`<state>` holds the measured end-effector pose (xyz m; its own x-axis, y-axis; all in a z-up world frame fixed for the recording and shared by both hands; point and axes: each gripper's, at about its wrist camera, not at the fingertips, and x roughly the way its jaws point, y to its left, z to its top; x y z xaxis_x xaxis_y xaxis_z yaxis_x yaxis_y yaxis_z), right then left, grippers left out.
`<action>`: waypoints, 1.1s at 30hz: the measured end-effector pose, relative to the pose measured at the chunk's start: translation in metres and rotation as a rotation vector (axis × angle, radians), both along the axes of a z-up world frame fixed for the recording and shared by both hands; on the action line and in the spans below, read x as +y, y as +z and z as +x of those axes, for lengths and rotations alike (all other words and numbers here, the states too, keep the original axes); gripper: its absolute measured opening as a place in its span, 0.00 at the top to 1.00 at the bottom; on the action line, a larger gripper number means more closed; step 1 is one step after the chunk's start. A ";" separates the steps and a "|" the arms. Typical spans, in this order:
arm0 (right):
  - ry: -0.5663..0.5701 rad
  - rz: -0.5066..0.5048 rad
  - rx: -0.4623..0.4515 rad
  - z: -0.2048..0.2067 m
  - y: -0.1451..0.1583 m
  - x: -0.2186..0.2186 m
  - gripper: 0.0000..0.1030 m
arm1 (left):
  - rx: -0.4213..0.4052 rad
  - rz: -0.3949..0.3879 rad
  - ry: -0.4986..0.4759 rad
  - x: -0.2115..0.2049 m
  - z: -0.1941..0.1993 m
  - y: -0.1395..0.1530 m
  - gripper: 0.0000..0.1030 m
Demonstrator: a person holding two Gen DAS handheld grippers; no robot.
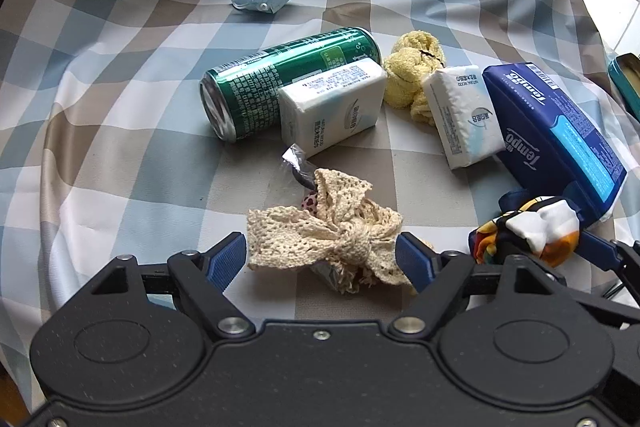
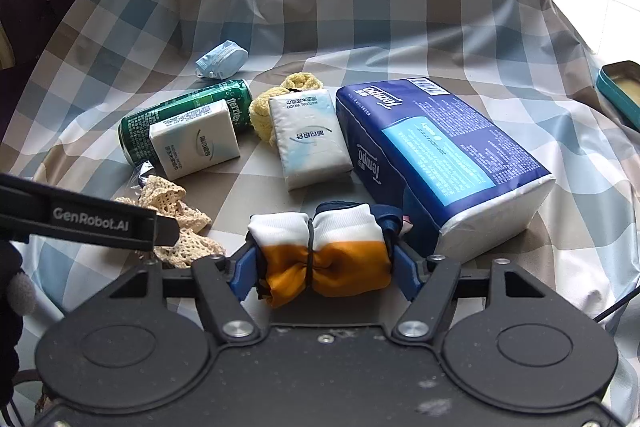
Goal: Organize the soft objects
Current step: 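Grasp the patterned cloth bundle with right tool while left grasps the lace cloth, then lift the lace cloth and cloth bundle and carry them to the basket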
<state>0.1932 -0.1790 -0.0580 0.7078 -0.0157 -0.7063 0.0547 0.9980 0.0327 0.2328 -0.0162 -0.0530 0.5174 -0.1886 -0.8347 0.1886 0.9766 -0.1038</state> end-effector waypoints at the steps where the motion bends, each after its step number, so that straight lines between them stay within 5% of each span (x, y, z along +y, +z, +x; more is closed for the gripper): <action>1: 0.001 -0.004 -0.001 0.000 -0.001 0.001 0.33 | 0.007 0.000 0.001 -0.002 0.003 -0.003 0.24; 18: 0.026 -0.086 -0.016 0.004 -0.011 0.013 0.24 | -0.021 0.068 -0.016 -0.018 0.010 -0.016 0.15; 25: 0.047 -0.131 -0.038 -0.003 -0.012 0.019 0.32 | -0.047 0.043 -0.013 -0.011 0.004 -0.012 0.38; 33: 0.039 -0.086 -0.043 -0.008 -0.006 0.015 0.40 | -0.059 0.013 -0.011 -0.003 -0.007 -0.003 0.45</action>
